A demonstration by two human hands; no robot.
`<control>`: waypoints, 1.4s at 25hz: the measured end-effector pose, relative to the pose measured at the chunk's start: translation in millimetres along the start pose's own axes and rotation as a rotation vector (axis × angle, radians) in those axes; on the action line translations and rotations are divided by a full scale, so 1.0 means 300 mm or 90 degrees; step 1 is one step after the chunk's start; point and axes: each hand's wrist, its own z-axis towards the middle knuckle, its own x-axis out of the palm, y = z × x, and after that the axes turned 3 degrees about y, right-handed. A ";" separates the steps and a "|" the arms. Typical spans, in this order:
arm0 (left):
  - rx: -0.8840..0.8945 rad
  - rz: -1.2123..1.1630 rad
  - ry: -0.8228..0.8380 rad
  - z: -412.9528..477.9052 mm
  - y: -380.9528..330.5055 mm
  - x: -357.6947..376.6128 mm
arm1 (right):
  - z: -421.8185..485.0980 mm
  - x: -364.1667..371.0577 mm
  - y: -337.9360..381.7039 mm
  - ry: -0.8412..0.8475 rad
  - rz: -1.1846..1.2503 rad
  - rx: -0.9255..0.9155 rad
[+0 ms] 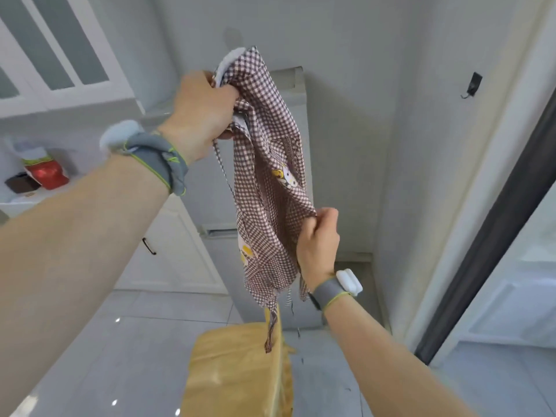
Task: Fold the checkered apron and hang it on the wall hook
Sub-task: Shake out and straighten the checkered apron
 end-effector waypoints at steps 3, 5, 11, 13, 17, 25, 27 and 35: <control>0.008 0.086 -0.065 0.037 0.071 -0.069 | 0.032 -0.096 0.020 0.063 -0.011 -0.096; -0.025 0.085 -0.086 0.050 0.113 -0.092 | 0.052 -0.144 0.006 0.197 -0.145 -0.201; -0.119 0.052 -0.005 0.012 0.167 -0.073 | 0.141 -0.235 -0.120 0.117 -0.164 0.053; -0.122 0.070 0.019 0.009 0.188 -0.062 | 0.157 -0.266 -0.131 0.072 -0.154 0.083; -0.152 0.050 0.017 0.008 0.199 -0.034 | 0.184 -0.286 -0.118 0.083 -0.176 0.045; 0.071 0.521 0.096 -0.052 0.242 0.003 | 0.248 -0.320 -0.044 0.236 -0.294 -0.105; 0.234 0.512 0.264 -0.172 0.255 0.140 | 0.251 -0.298 0.047 0.368 -0.326 -0.198; 0.239 0.407 0.280 -0.217 0.463 0.290 | 0.307 -0.387 0.131 0.637 -0.608 -0.286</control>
